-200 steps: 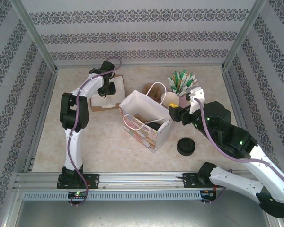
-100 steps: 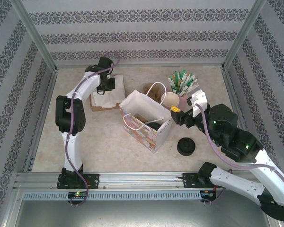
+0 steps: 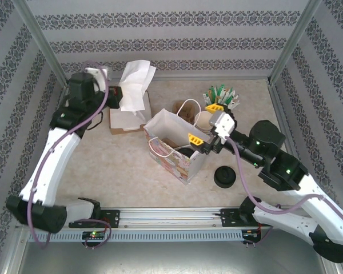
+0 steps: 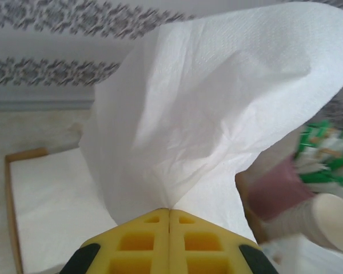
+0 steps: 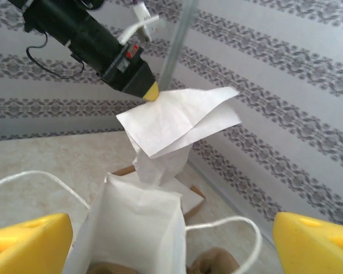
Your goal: Pack the takeout coffee
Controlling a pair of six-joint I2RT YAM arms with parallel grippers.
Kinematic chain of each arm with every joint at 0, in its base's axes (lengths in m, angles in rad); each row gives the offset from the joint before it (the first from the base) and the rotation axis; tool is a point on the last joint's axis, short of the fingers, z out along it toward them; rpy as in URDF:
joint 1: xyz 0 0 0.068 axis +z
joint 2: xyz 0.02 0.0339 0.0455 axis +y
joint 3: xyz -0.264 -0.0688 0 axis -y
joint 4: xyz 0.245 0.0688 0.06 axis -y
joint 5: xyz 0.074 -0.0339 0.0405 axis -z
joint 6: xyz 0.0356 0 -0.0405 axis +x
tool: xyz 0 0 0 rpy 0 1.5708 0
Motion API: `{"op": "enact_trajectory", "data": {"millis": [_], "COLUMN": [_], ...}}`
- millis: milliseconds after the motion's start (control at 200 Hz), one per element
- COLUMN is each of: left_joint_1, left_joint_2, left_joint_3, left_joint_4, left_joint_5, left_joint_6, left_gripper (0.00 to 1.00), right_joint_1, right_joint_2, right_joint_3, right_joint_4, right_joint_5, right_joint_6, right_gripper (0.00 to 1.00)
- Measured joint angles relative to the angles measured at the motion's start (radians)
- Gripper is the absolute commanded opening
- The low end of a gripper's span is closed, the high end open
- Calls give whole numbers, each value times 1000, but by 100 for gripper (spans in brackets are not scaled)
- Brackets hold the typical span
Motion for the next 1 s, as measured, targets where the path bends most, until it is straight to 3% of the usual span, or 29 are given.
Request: {"op": "enact_trajectory", "data": {"millis": [250, 470, 764, 889, 999], "left_joint_1": [0, 0, -4, -7, -8], "left_joint_2": [-187, -177, -174, -174, -177], "left_joint_3": [-17, 100, 223, 226, 227], "left_joint_4": [6, 7, 62, 90, 114], "left_joint_5": [144, 187, 256, 285, 306], "left_joint_6": [-5, -92, -251, -320, -374], "left_gripper": [0, 0, 0, 0, 0], "right_joint_1": [60, 150, 164, 168, 175], "right_joint_2": [161, 282, 463, 536, 580], "right_joint_3": [60, 63, 68, 88, 101], "right_joint_4": [111, 214, 410, 471, 524], "right_joint_5": [-80, -81, -28, -8, 15], "right_joint_6": [5, 11, 93, 113, 120], "right_gripper": [92, 96, 97, 90, 64]}}
